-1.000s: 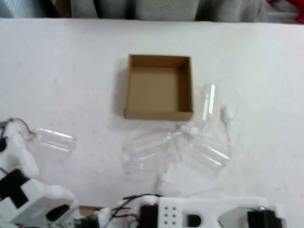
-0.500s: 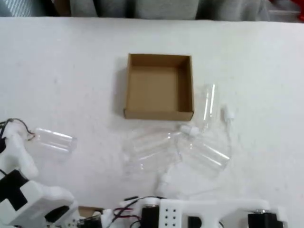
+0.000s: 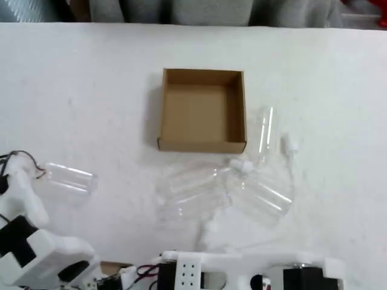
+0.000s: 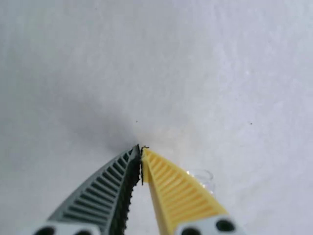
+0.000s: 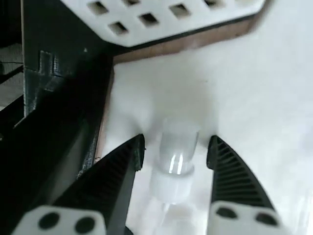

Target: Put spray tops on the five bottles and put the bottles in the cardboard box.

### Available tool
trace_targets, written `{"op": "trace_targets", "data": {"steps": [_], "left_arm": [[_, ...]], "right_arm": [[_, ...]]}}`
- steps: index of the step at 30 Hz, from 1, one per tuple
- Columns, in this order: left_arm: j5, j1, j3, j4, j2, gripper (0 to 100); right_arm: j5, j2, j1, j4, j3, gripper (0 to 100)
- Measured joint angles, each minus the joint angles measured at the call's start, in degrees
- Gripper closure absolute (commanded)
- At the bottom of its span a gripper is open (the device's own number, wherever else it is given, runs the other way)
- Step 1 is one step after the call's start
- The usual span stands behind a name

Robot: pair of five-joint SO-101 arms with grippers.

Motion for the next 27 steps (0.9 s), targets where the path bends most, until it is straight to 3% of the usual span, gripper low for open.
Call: {"op": "trace_targets", "data": {"steps": [3,12,27], "left_arm": [[0.00,0.00,0.00,0.00,0.00,97],[0.00,0.00,0.00,0.00,0.00,97],[-2.81,5.36,1.23,-0.09,-0.09,97]], "right_arm": [[2.90,1.85,0.88,0.53,-1.32,99.4],[4.22,-0.62,13.27,5.98,-3.34,98.3],[3.25,-37.71,62.86,12.57,-5.27,98.3]]}}
